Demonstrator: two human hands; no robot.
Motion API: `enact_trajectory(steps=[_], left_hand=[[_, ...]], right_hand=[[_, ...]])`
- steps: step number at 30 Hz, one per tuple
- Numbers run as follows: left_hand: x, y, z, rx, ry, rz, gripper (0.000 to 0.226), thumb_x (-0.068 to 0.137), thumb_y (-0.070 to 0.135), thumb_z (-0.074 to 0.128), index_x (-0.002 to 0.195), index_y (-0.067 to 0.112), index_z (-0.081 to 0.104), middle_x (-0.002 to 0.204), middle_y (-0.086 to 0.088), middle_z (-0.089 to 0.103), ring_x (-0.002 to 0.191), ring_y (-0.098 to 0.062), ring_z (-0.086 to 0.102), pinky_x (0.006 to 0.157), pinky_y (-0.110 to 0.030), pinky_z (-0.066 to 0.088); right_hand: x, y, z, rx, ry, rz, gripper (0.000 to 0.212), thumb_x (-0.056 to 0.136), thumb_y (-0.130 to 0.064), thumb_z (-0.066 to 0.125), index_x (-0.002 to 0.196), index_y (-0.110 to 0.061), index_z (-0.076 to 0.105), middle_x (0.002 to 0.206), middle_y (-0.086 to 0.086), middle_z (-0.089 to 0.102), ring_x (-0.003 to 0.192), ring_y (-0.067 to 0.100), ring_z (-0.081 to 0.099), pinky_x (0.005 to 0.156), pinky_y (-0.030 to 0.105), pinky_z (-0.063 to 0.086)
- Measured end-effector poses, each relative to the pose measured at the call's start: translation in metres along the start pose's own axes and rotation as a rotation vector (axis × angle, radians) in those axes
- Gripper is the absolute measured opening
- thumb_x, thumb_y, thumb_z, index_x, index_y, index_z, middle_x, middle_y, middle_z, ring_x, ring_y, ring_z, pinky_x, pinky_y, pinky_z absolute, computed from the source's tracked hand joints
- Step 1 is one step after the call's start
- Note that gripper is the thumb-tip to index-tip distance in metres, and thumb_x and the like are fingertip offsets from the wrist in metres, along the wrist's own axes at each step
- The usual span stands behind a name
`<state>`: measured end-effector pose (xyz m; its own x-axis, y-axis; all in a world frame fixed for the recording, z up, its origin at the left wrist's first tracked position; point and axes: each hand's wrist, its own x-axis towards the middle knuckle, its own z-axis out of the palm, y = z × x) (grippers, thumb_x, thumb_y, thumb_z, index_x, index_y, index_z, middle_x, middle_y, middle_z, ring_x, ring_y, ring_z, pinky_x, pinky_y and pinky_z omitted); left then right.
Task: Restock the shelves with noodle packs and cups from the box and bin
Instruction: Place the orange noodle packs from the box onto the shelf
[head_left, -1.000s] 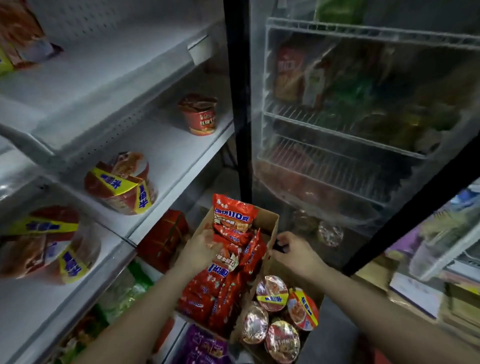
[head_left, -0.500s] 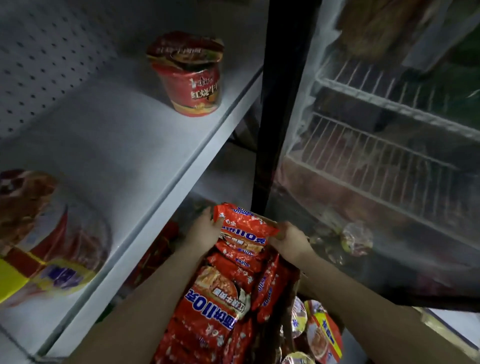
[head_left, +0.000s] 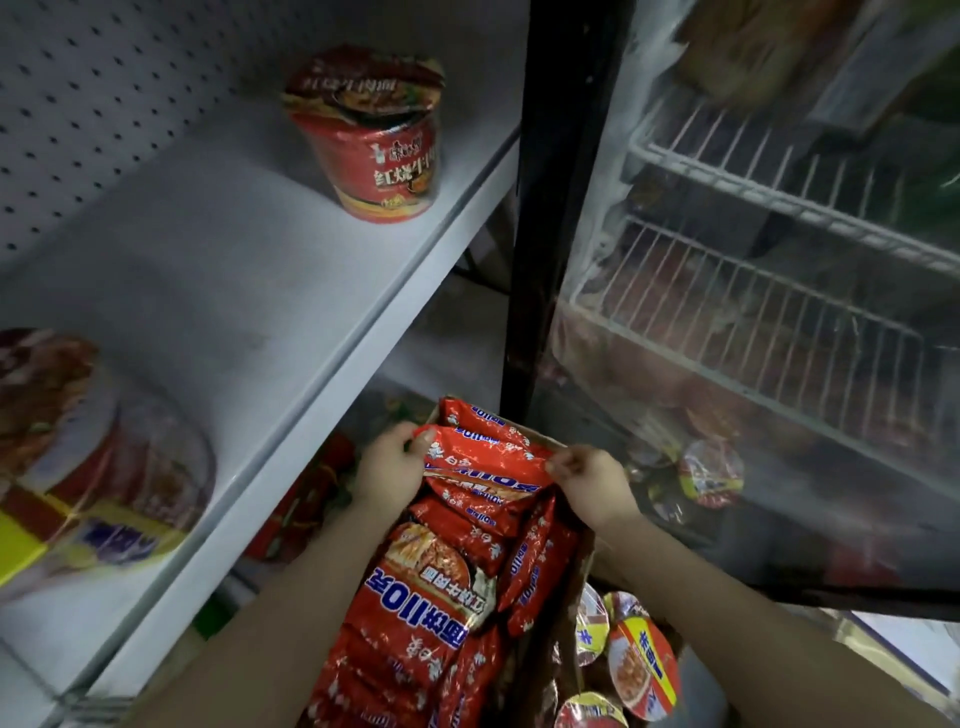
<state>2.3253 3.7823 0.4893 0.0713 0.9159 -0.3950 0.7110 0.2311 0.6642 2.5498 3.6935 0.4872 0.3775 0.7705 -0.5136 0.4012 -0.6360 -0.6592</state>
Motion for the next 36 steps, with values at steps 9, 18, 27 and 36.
enact_trajectory(steps=[9,18,27,36], left_hand=[[-0.136,0.04,-0.073,-0.215,0.176,0.142,0.024,0.104,0.035,0.044,0.095,0.017,0.058,0.088,-0.001,0.067,0.083,-0.016,0.067,0.071,-0.032,0.051],[-0.367,0.03,-0.162,-0.633,0.343,0.115,0.022,0.104,0.033,0.048,0.106,0.016,0.061,0.093,-0.005,0.071,0.082,-0.019,0.073,0.066,-0.038,0.061],[-0.583,-0.066,-0.273,-0.674,0.568,0.102,0.046,0.085,0.04,0.072,0.12,0.014,0.058,0.109,-0.002,0.071,0.093,-0.011,0.072,0.084,-0.04,0.06],[-0.751,-0.192,-0.326,-0.425,0.768,-0.05,0.052,0.074,0.031,0.084,0.119,0.022,0.058,0.105,0.006,0.074,0.088,-0.006,0.072,0.081,-0.03,0.059]], right_hand=[[-0.111,-0.036,-0.047,0.417,-0.182,-0.186,0.023,0.09,-0.038,0.067,0.096,-0.015,0.065,0.095,0.003,0.074,0.09,0.02,0.071,0.083,0.03,0.056],[-0.299,-0.046,-0.047,0.119,-0.534,-0.527,0.035,0.082,-0.008,0.076,0.114,-0.015,0.063,0.106,-0.004,0.071,0.09,0.004,0.068,0.077,0.011,0.051],[-0.466,-0.125,0.027,-0.059,-0.81,-0.778,0.021,0.082,-0.019,0.076,0.101,-0.022,0.069,0.101,-0.008,0.076,0.098,0.01,0.071,0.089,0.025,0.055],[-0.635,-0.194,0.162,-0.132,-1.047,-0.924,0.043,0.078,-0.032,0.079,0.115,-0.016,0.066,0.103,-0.005,0.076,0.096,0.013,0.072,0.086,0.029,0.056]])
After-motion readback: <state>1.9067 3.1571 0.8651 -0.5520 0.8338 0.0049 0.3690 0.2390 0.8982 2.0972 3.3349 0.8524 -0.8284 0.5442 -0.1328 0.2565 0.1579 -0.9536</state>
